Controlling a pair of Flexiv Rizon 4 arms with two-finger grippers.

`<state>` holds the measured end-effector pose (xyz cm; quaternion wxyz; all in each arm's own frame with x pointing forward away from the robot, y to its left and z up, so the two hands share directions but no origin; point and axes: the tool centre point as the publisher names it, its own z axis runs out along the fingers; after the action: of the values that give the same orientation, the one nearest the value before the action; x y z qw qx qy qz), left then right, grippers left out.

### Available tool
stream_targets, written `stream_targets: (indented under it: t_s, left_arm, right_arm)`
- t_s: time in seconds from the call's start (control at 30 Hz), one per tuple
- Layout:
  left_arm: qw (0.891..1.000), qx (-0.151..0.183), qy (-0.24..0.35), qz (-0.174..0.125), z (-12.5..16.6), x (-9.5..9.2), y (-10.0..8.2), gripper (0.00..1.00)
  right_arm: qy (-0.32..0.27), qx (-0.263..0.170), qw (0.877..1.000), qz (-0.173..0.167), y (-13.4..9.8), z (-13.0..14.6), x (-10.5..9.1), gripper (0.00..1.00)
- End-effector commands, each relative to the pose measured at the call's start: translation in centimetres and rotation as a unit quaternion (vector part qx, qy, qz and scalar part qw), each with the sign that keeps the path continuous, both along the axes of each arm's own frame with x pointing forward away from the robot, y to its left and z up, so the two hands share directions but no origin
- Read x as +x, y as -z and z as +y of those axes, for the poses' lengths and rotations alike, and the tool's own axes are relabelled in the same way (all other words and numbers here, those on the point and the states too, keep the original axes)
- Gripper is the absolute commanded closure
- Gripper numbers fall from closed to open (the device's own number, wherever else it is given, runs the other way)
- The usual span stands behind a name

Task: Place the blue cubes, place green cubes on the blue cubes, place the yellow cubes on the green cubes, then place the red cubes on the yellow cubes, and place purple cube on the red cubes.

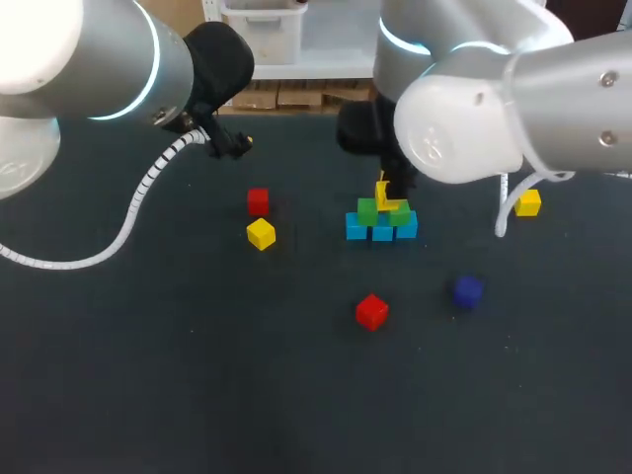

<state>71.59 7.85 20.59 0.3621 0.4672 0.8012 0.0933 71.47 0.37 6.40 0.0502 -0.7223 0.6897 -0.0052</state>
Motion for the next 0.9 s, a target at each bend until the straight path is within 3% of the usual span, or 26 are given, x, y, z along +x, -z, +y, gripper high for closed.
stream_targets:
  t_s: [0.03, 0.9]
  left_arm:
    - [1.0, -0.001, 0.001, 0.0, 0.04, 0.06, 0.01, 0.0]
    - [1.0, -0.001, 0.001, 0.0, 0.04, 0.06, 0.01, 0.0]
  right_arm:
    - [0.002, -0.003, 1.0, 0.003, 0.35, 0.18, 0.29, 1.0]
    - [0.025, -0.006, 1.0, -0.002, 0.84, 0.23, 1.25, 0.96]
